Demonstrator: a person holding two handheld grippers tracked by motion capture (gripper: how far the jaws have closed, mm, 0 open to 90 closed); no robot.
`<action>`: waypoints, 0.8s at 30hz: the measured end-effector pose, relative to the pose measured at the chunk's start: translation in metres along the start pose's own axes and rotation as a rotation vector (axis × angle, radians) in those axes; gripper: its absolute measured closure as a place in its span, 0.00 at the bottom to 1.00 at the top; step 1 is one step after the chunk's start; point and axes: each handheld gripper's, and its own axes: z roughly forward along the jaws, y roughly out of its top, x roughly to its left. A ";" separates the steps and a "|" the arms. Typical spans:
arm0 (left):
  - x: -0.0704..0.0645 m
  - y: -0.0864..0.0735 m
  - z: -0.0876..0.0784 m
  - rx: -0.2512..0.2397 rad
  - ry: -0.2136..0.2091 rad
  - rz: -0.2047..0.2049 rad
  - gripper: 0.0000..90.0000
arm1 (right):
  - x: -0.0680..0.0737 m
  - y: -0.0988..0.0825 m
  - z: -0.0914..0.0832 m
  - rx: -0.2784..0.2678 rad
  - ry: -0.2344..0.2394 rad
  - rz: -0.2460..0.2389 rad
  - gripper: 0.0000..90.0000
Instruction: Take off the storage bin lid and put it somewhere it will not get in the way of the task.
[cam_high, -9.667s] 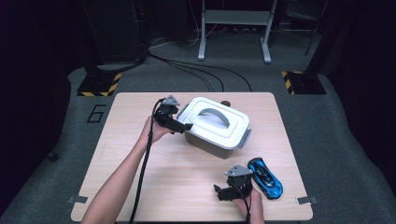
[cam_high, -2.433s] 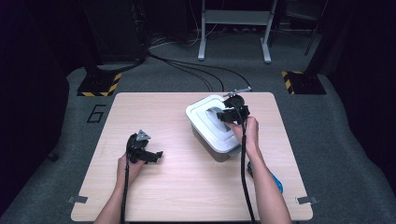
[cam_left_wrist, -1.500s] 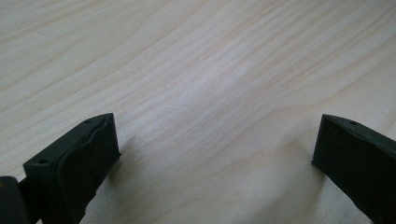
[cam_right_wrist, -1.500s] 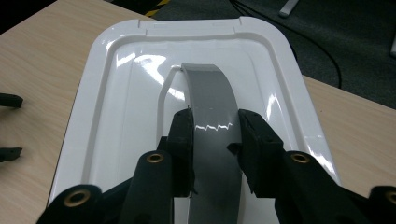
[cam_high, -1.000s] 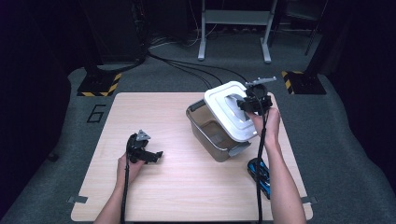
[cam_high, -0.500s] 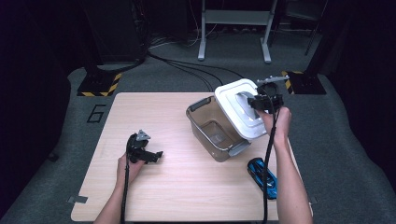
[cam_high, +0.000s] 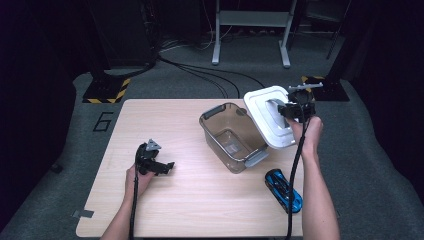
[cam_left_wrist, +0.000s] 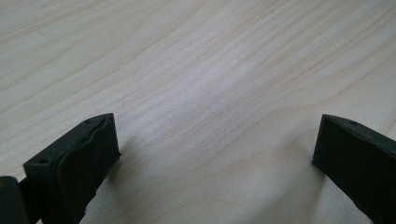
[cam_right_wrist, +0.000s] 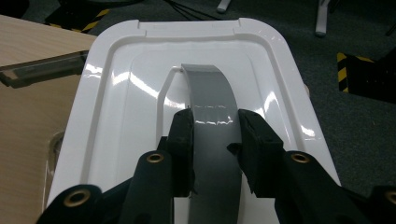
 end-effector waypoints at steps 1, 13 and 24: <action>0.000 0.000 0.000 -0.001 0.000 -0.002 0.00 | -0.001 0.000 0.000 0.004 -0.007 0.014 0.75; 0.000 0.000 0.000 0.002 0.000 0.002 0.00 | -0.026 -0.012 0.011 0.001 -0.055 0.076 0.74; 0.000 0.000 0.000 -0.002 0.005 0.002 0.00 | -0.042 -0.024 0.021 0.013 -0.111 0.128 0.74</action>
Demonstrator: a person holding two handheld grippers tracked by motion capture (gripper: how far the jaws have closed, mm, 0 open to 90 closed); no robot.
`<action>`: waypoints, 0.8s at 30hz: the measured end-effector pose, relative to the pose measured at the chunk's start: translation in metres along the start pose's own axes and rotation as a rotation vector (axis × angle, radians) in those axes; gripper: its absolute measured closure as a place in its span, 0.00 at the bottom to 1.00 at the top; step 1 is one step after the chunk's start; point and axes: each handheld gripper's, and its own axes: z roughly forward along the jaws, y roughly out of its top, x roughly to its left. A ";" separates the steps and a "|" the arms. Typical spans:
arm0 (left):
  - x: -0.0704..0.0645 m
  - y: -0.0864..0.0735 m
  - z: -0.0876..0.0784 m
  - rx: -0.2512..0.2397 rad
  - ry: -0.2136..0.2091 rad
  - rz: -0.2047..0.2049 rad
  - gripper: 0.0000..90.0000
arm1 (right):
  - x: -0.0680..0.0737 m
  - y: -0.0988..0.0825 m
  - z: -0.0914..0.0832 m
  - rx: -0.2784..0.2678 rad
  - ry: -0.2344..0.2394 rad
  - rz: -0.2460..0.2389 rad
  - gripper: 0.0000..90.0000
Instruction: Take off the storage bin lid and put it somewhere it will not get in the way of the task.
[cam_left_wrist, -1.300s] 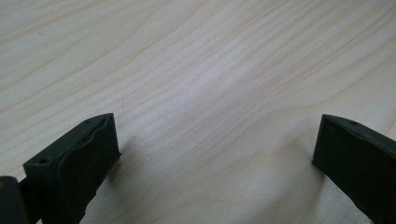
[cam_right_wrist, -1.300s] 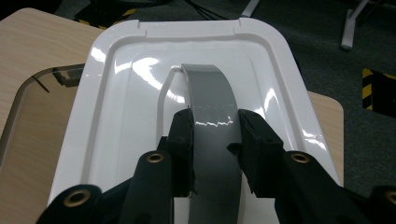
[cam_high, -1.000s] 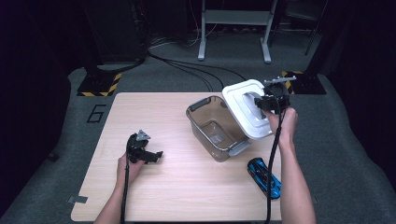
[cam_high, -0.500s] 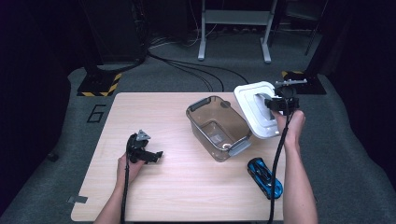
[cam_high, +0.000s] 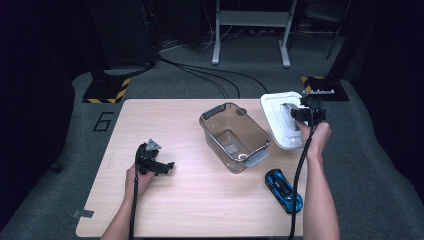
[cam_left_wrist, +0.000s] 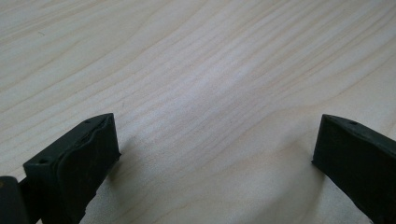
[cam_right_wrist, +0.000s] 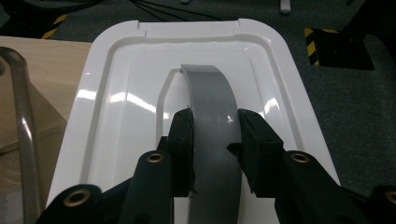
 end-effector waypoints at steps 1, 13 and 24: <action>0.000 0.000 0.000 0.004 -0.002 0.001 0.00 | -0.001 -0.002 0.002 -0.001 -0.008 0.003 0.74; 0.000 0.000 0.000 0.004 -0.002 0.001 0.00 | -0.010 -0.024 0.030 0.029 -0.050 0.049 0.74; 0.000 0.000 0.000 0.001 0.000 0.000 0.00 | -0.015 -0.050 0.057 0.054 -0.026 0.100 0.74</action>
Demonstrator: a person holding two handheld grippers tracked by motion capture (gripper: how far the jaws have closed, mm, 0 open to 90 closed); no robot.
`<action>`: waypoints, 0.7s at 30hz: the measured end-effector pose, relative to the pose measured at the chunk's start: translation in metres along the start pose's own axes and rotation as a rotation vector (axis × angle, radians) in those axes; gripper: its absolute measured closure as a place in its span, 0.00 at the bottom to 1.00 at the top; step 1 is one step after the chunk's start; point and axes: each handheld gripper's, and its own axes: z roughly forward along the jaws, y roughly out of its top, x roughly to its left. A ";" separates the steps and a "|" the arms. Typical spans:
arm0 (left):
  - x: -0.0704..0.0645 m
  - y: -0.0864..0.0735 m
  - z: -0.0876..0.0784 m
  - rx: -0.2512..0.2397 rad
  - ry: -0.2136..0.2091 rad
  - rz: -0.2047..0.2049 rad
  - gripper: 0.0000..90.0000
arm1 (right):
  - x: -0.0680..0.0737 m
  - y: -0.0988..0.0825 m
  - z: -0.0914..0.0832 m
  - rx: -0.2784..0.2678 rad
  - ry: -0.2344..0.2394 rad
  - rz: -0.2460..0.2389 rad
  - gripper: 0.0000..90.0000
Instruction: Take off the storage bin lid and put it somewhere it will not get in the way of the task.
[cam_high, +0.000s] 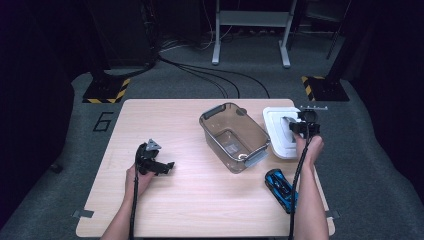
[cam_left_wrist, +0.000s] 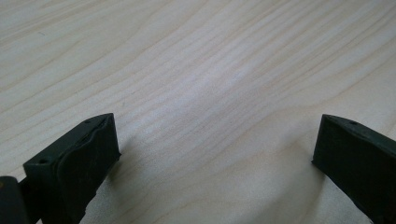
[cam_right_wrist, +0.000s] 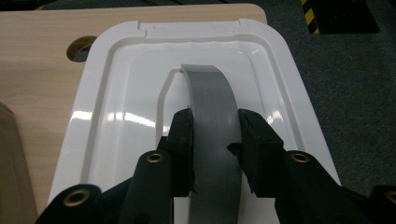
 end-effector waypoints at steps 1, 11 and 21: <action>0.000 0.000 0.000 0.003 -0.002 0.001 0.00 | -0.001 -0.004 0.006 0.005 0.002 0.005 0.74; 0.000 0.000 0.000 0.003 -0.002 0.001 0.00 | 0.001 -0.019 0.025 0.025 0.000 0.007 0.74; 0.000 0.000 0.000 0.000 0.000 0.000 0.00 | 0.006 -0.027 0.039 0.049 0.010 0.026 0.74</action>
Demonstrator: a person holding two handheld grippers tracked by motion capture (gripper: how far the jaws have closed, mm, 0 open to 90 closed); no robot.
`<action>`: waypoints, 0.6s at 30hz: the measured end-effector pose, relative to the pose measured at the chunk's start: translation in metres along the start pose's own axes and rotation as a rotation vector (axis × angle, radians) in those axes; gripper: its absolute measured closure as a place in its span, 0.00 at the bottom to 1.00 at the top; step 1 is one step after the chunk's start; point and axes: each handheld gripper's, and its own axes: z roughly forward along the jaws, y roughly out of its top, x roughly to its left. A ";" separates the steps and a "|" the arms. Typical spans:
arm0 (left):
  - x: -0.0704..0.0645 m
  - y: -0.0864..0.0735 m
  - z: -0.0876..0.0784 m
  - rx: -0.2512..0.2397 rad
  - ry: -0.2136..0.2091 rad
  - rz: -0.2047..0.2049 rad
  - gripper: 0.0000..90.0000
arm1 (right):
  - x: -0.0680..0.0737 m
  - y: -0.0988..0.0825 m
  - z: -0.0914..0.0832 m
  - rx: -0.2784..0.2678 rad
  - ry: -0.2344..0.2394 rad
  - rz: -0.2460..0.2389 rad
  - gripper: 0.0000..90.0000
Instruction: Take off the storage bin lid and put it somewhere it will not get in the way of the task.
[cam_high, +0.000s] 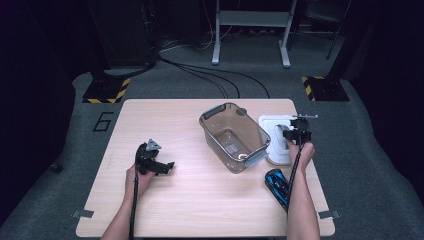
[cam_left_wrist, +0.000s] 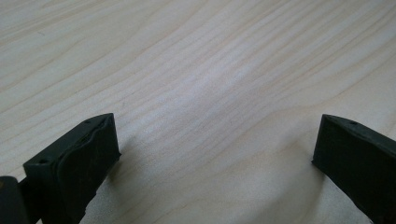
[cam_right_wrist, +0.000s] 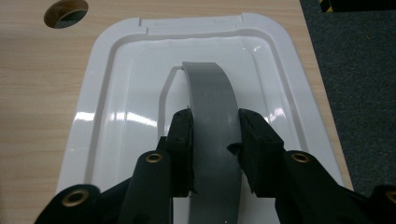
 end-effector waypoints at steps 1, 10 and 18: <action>0.000 0.000 0.000 0.000 0.000 0.000 0.00 | 0.000 0.000 0.001 0.006 0.002 -0.003 0.74; 0.000 0.000 0.000 0.000 0.000 0.000 0.00 | 0.000 -0.001 0.003 0.023 0.017 -0.001 0.65; 0.000 0.000 0.000 0.000 0.000 0.000 0.00 | -0.006 -0.001 -0.009 -0.001 0.068 0.008 0.41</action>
